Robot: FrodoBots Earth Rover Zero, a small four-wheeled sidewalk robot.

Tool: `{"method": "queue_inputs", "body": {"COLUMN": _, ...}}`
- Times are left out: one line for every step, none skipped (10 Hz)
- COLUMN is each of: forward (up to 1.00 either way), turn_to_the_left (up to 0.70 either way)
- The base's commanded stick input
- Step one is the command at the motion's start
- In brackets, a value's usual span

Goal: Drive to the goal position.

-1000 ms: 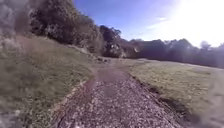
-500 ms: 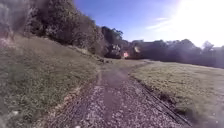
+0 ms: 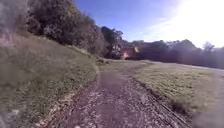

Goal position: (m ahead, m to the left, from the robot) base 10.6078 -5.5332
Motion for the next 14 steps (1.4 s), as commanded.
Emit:
{"method": "queue_inputs", "body": {"forward": 0.70, "turn_to_the_left": 0.00}}
{"method": "queue_inputs", "body": {"forward": 0.70, "turn_to_the_left": 0.00}}
{"method": "queue_inputs", "body": {"forward": 0.70, "turn_to_the_left": 0.00}}
{"method": "queue_inputs", "body": {"forward": 0.70, "turn_to_the_left": 0.00}}
{"method": "queue_inputs", "body": {"forward": 0.70, "turn_to_the_left": -0.01}}
{"method": "queue_inputs", "body": {"forward": 0.70, "turn_to_the_left": -0.06}}
{"method": "queue_inputs", "body": {"forward": 0.70, "turn_to_the_left": -0.12}}
{"method": "queue_inputs", "body": {"forward": 0.70, "turn_to_the_left": -0.21}}
{"method": "queue_inputs", "body": {"forward": 0.70, "turn_to_the_left": -0.26}}
{"method": "queue_inputs", "body": {"forward": 0.70, "turn_to_the_left": -0.26}}
{"method": "queue_inputs", "body": {"forward": 0.70, "turn_to_the_left": 0.00}}
{"method": "queue_inputs", "body": {"forward": 0.70, "turn_to_the_left": 0.00}}
{"method": "queue_inputs", "body": {"forward": 0.70, "turn_to_the_left": 0.00}}
{"method": "queue_inputs", "body": {"forward": 0.70, "turn_to_the_left": 0.00}}
